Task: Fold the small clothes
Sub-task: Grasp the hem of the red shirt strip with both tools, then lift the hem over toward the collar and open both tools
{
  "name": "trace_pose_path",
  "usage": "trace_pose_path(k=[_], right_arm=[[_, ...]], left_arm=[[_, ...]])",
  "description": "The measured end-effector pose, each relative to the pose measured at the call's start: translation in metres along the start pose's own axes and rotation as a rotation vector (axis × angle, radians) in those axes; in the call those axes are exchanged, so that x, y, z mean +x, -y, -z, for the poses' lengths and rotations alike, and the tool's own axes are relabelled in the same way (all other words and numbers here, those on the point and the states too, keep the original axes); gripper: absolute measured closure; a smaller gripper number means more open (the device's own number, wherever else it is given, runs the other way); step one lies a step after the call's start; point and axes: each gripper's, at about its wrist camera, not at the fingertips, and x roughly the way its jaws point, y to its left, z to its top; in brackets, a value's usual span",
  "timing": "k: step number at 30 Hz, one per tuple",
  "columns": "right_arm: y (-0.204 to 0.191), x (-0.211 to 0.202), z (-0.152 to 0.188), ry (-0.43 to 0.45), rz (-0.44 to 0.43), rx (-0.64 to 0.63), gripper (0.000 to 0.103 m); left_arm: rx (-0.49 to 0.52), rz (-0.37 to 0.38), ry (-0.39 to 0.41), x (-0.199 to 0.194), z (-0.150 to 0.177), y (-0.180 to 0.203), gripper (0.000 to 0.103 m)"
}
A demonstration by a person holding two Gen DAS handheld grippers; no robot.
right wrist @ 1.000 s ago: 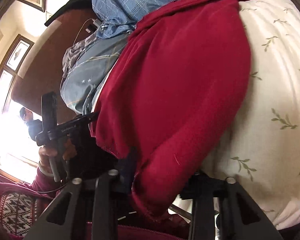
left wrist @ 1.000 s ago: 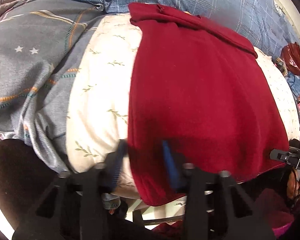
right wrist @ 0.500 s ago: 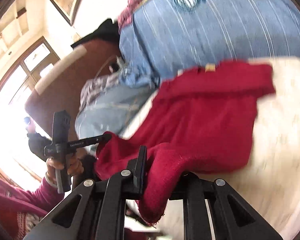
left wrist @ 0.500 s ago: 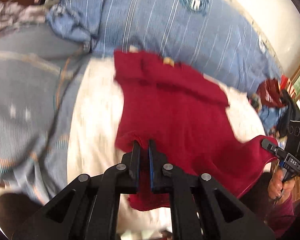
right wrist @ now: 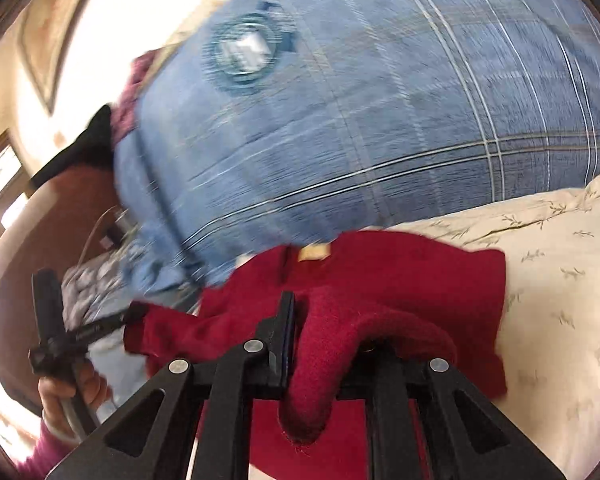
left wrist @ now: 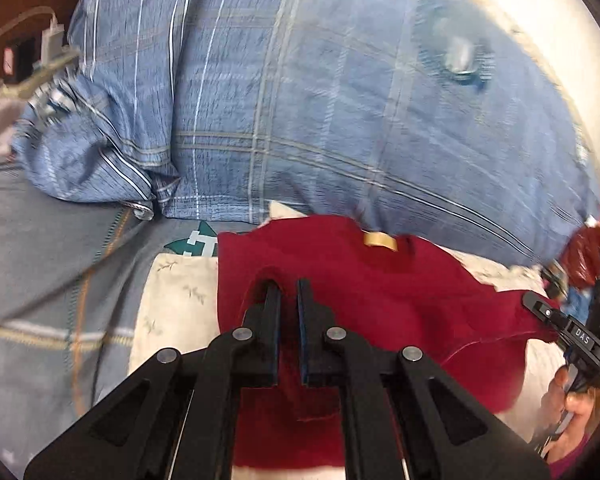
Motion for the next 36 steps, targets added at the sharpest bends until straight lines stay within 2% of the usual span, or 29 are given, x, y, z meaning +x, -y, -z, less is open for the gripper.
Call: trace_pose_path(k=[3, 6, 8, 9, 10, 11, 12, 13, 16, 19, 24, 26, 30, 33, 36], right_arm=[[0.024, 0.037, -0.014, -0.024, 0.03, 0.047, 0.089], [0.044, 0.07, -0.025, -0.122, 0.063, 0.078, 0.076], [0.056, 0.065, -0.027, -0.131, 0.061, 0.123, 0.067], [0.063, 0.053, -0.025, -0.096, 0.032, 0.153, 0.065], [0.067, 0.038, -0.023, -0.066, 0.005, 0.176, 0.055], [0.069, 0.026, -0.02, -0.04, 0.011, 0.182, 0.046], [0.068, 0.011, -0.017, -0.004, 0.043, 0.168, 0.046], [0.064, 0.001, -0.015, 0.013, 0.065, 0.138, 0.046], [0.041, -0.003, -0.008, -0.027, 0.068, 0.036, 0.049], [0.018, 0.026, -0.004, -0.078, 0.116, -0.057, 0.05], [0.017, 0.082, -0.019, -0.114, 0.197, -0.049, 0.049], [0.024, 0.108, -0.026, -0.136, 0.283, -0.05, 0.049], [0.04, 0.152, -0.023, -0.199, 0.365, -0.053, 0.049], [0.028, 0.151, -0.021, -0.193, 0.407, -0.112, 0.049], [0.012, 0.126, -0.017, -0.186, 0.373, -0.126, 0.047]], left_arm=[[-0.025, -0.027, -0.027, 0.038, -0.012, -0.007, 0.098], [-0.062, 0.003, -0.092, 0.065, -0.02, -0.016, 0.093], [-0.092, 0.033, -0.135, 0.071, -0.023, -0.022, 0.086], [-0.101, 0.058, -0.139, 0.069, -0.023, -0.025, 0.073], [-0.098, 0.068, -0.12, 0.062, -0.022, -0.027, 0.047], [-0.093, 0.05, -0.086, 0.054, -0.022, -0.028, 0.035], [-0.092, 0.022, -0.034, 0.043, -0.022, -0.028, 0.026], [-0.086, 0.007, 0.008, 0.031, -0.02, -0.029, 0.023], [-0.062, 0.02, -0.002, 0.02, -0.013, -0.023, 0.023], [-0.057, -0.012, -0.011, 0.02, -0.001, -0.017, 0.023], [-0.03, -0.062, -0.075, 0.051, 0.007, -0.022, 0.023], [-0.036, -0.094, -0.116, 0.068, 0.006, -0.029, 0.023], [-0.093, -0.078, -0.17, 0.089, 0.004, -0.044, 0.023], [-0.106, -0.084, -0.169, 0.091, 0.003, -0.046, 0.023], [-0.116, -0.083, -0.162, 0.082, 0.002, -0.046, 0.023]])
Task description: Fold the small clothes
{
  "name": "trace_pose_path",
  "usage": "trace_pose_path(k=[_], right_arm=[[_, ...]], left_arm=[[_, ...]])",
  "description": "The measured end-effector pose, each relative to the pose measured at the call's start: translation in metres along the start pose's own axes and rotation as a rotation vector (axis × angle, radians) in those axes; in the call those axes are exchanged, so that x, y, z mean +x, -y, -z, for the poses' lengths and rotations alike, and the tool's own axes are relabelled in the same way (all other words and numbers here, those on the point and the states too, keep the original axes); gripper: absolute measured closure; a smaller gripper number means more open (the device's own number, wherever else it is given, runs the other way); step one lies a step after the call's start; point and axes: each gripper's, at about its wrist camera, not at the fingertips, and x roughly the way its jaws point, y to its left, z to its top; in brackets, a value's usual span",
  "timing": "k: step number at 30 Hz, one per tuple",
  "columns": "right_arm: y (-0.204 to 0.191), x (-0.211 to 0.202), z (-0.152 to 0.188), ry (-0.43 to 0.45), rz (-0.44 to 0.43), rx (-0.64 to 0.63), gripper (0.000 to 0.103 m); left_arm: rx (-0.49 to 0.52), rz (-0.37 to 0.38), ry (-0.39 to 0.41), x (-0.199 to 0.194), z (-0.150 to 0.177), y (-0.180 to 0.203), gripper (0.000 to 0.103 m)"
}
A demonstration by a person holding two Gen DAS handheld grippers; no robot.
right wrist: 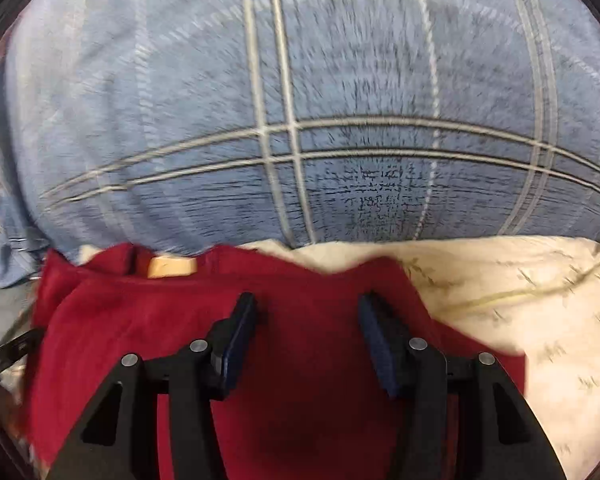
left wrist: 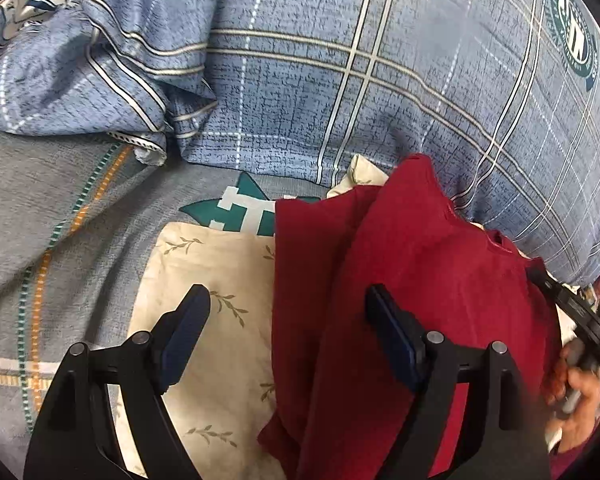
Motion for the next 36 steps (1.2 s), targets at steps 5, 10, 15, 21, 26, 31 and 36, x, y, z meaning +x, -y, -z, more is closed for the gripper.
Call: trace_pose_path(k=[5, 10, 15, 21, 26, 31, 36], right_arm=[[-0.049, -0.052, 0.02, 0.043, -0.169, -0.138, 0.047], [-0.124, -0.031, 0.02, 0.002, -0.278, -0.218, 0.049], [-0.197, 0.019, 0.007, -0.04, -0.29, -0.283, 0.05], [-0.227, 0.08, 0.012, -0.126, -0.185, -0.314, 0.047], [-0.189, 0.024, 0.021, -0.075, -0.226, -0.278, 0.047], [-0.091, -0.067, 0.063, 0.03, -0.166, -0.149, 0.036], [0.014, -0.126, 0.113, 0.027, -0.073, 0.019, 0.035]], left_arm=[[0.021, -0.035, 0.016, -0.032, 0.011, 0.001, 0.023], [0.044, -0.027, 0.007, -0.07, 0.033, 0.0, 0.023], [0.056, 0.019, -0.007, -0.075, 0.065, -0.011, 0.023], [0.099, 0.063, -0.066, -0.042, 0.066, -0.008, 0.023], [0.128, 0.074, -0.028, -0.051, 0.066, -0.005, 0.023], [0.17, 0.089, -0.016, -0.061, 0.071, 0.001, 0.023], [0.163, 0.112, -0.034, -0.064, 0.081, 0.006, 0.023]])
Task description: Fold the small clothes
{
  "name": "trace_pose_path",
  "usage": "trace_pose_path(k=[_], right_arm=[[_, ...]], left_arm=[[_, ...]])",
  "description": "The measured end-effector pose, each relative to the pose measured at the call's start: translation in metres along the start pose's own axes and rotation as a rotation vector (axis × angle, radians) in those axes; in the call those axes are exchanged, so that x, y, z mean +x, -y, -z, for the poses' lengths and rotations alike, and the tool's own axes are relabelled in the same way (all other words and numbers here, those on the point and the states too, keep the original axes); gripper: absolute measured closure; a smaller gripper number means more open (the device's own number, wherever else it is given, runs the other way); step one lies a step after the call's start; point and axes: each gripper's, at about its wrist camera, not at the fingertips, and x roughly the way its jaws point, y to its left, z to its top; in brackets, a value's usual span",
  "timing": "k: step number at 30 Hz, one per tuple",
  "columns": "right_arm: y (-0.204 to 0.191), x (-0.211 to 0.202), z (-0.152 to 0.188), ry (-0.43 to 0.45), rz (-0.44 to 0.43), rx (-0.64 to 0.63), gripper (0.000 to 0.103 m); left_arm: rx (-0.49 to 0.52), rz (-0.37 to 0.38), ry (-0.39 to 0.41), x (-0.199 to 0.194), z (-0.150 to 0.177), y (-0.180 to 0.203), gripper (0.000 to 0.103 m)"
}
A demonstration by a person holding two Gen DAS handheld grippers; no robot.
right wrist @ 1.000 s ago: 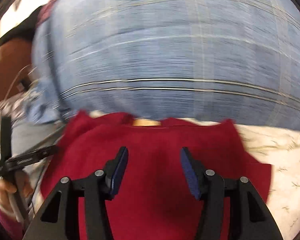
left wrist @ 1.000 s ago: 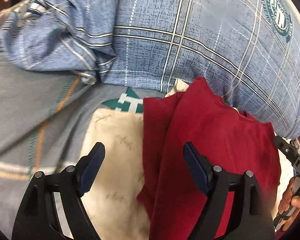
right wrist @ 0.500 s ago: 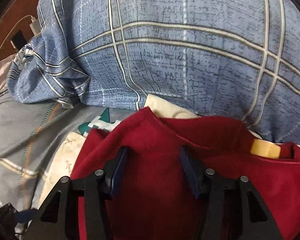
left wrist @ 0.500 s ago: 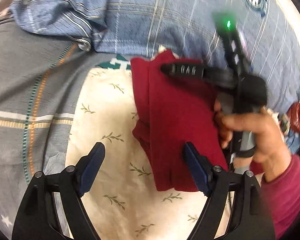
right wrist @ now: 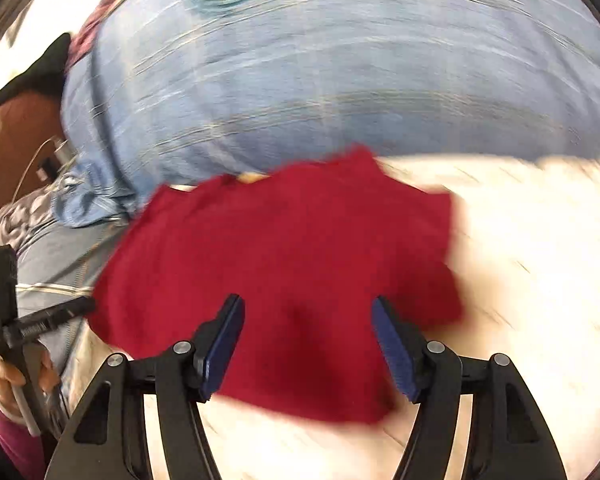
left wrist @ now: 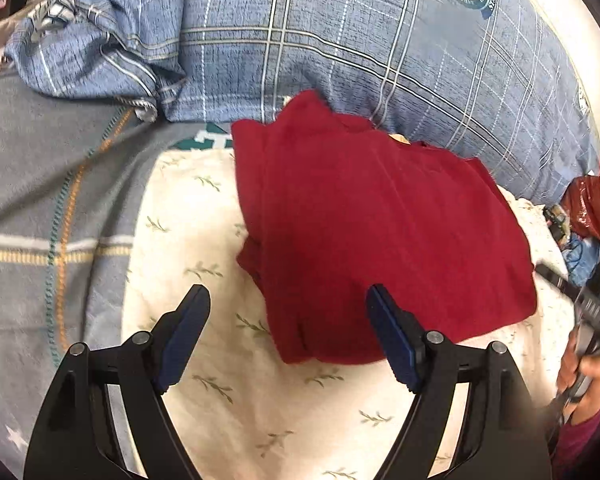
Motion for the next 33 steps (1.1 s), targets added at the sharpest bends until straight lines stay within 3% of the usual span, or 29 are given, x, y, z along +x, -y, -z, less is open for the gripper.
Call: trace_pose_path(k=[3, 5, 8, 10, 13, 18, 22, 23, 26, 29, 33], right_arm=[[0.015, 0.011, 0.014, -0.056, -0.001, 0.024, 0.051], [0.011, 0.025, 0.016, -0.067, -0.023, 0.002, 0.078], [0.0, 0.032, 0.016, -0.046, 0.018, -0.057, 0.094], [-0.002, 0.018, 0.012, -0.014, 0.021, -0.094, 0.096], [-0.001, -0.004, 0.008, 0.055, 0.088, -0.146, 0.097], [0.002, 0.018, 0.017, -0.031, 0.133, -0.136, 0.097], [-0.011, 0.002, 0.007, -0.009, 0.144, -0.092, 0.085], [-0.015, -0.005, 0.003, 0.008, 0.13, -0.074, 0.076], [-0.044, -0.014, -0.012, 0.058, 0.042, -0.114, 0.063], [-0.095, 0.017, -0.03, 0.03, -0.052, -0.216, 0.063], [-0.166, 0.087, -0.06, -0.028, -0.116, -0.318, 0.066]], left_arm=[[-0.026, -0.005, -0.005, -0.002, 0.005, 0.0, 0.023], [-0.043, -0.008, 0.001, -0.003, 0.011, 0.0, 0.023], [-0.078, -0.01, -0.004, -0.003, 0.019, -0.008, 0.023], [-0.082, -0.031, -0.005, -0.002, 0.023, -0.013, 0.023], [-0.061, -0.045, 0.0, -0.001, 0.02, -0.013, 0.023], [-0.017, -0.044, 0.006, 0.001, 0.019, -0.005, 0.023], [-0.011, -0.064, 0.002, 0.002, 0.02, -0.007, 0.023], [-0.024, -0.059, 0.001, 0.001, 0.019, -0.009, 0.023], [-0.046, -0.069, 0.011, -0.001, 0.016, -0.013, 0.023], [-0.085, -0.067, 0.02, -0.002, 0.014, -0.018, 0.023], [-0.104, -0.076, 0.024, 0.0, 0.013, -0.022, 0.023]])
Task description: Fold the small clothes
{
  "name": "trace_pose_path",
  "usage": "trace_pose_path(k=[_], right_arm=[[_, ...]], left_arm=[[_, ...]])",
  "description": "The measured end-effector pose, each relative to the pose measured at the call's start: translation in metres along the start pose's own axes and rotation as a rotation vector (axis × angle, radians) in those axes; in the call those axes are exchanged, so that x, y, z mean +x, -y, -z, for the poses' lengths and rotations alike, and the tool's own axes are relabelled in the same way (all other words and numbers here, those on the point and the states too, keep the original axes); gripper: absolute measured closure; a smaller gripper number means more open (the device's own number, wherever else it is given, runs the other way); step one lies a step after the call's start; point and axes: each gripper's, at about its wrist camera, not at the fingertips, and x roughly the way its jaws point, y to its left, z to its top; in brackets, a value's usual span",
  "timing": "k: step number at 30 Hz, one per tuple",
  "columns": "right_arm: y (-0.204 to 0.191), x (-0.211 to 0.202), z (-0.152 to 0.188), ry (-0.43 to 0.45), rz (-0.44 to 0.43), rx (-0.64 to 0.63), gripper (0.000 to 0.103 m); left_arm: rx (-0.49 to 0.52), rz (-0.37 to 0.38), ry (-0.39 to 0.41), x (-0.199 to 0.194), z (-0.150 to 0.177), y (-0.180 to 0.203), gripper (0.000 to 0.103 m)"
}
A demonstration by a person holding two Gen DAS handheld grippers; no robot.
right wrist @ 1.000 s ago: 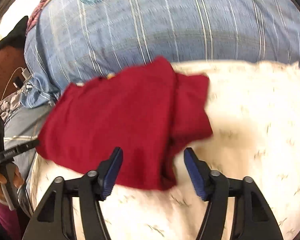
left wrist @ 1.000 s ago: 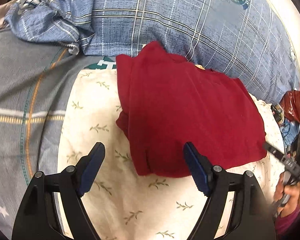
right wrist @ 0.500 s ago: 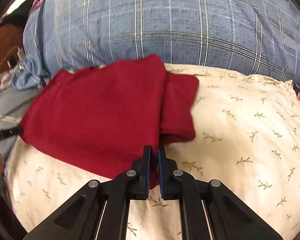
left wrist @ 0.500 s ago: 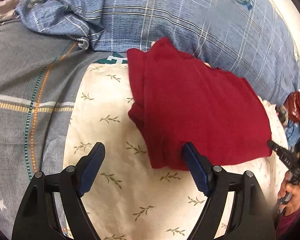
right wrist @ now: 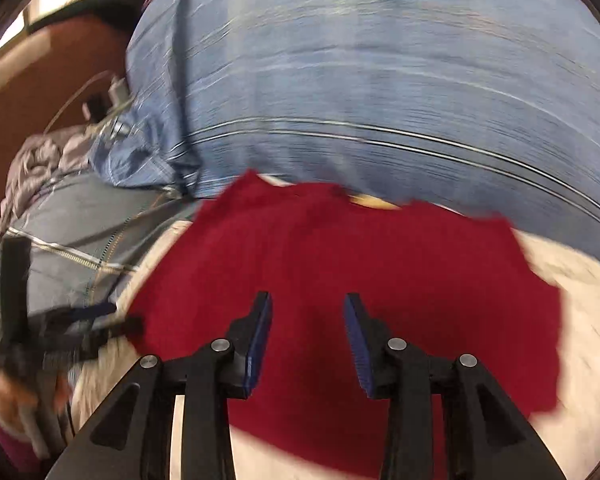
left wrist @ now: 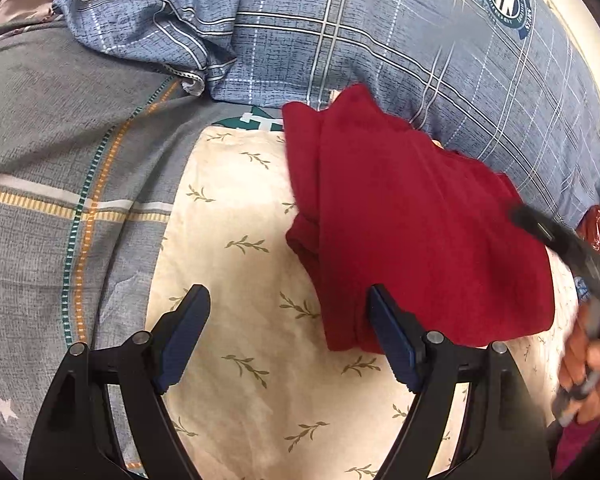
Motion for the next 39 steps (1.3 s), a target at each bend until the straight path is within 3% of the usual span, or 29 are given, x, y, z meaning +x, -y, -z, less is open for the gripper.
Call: trace_pose_path(k=[8, 12, 26, 30, 39], right_arm=[[-0.063, 0.13, -0.07, -0.126, -0.008, -0.043, 0.067], [-0.07, 0.167, -0.068, -0.156, 0.017, -0.032, 0.063], [-0.059, 0.167, -0.06, -0.109, -0.031, 0.007, 0.06], [-0.053, 0.163, -0.057, -0.101, -0.043, 0.014, 0.06], [-0.053, 0.157, -0.042, -0.076, -0.041, 0.011, 0.057]], left_arm=[[-0.019, 0.007, -0.029, 0.016, -0.008, -0.003, 0.022], [-0.056, 0.014, -0.044, 0.023, -0.013, -0.009, 0.021], [-0.065, -0.004, -0.046, 0.029, -0.014, -0.007, 0.014], [-0.097, -0.033, -0.049, 0.036, -0.014, -0.012, 0.0], [-0.083, -0.037, -0.023, 0.038, -0.011, -0.013, 0.0]])
